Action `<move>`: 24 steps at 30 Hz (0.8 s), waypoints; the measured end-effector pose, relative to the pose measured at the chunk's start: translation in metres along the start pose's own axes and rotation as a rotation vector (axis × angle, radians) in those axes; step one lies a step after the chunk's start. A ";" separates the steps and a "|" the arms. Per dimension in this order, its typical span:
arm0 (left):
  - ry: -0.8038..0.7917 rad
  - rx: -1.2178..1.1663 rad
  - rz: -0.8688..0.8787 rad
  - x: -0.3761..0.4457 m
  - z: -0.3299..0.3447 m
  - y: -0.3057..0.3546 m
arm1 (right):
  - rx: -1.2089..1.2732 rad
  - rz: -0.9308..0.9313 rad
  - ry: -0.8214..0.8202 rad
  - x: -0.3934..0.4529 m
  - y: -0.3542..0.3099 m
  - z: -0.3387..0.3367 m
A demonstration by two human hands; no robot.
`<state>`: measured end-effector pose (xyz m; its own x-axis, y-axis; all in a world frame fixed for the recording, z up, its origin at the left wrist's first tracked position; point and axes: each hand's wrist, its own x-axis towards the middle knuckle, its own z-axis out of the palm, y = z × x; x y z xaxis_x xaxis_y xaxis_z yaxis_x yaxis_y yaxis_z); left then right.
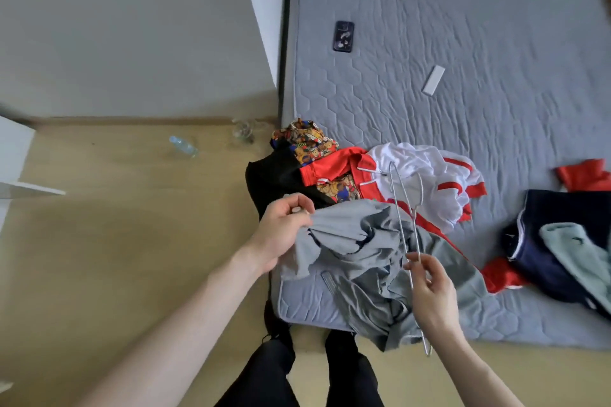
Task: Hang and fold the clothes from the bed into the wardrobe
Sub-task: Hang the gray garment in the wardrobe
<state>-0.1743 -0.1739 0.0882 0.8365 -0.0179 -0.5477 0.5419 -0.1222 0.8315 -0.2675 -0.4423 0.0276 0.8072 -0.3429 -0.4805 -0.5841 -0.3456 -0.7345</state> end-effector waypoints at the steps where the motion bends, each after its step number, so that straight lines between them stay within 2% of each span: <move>1: -0.039 -0.011 0.033 -0.019 -0.014 0.019 | -0.013 0.001 -0.018 -0.011 -0.009 0.001; 6: -0.247 -0.143 0.098 -0.099 -0.071 0.094 | -0.219 -0.062 -0.139 -0.061 -0.036 0.018; 11: -0.506 -0.250 0.231 -0.161 -0.092 0.146 | -0.291 -0.109 -0.187 -0.097 -0.057 0.048; 15: -0.560 -0.211 0.326 -0.190 -0.098 0.171 | -0.262 -0.120 -0.255 -0.095 -0.088 0.064; 17: -0.428 -0.232 0.348 -0.192 -0.100 0.180 | -0.216 -0.160 -0.362 -0.085 -0.101 0.065; 20: 0.040 -0.188 0.383 -0.167 -0.112 0.175 | -0.177 -0.270 -0.429 -0.071 -0.116 0.055; 22: 0.325 -0.012 0.321 -0.139 -0.127 0.148 | -0.012 -0.269 -0.446 -0.078 -0.141 0.040; 24: 0.536 0.159 0.156 -0.128 -0.131 0.107 | 0.172 -0.232 -0.484 -0.083 -0.164 0.025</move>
<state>-0.2129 -0.0550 0.2599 0.8526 0.4520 -0.2622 0.4244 -0.3064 0.8521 -0.2365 -0.3359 0.1759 0.8840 0.1789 -0.4319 -0.3965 -0.2026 -0.8954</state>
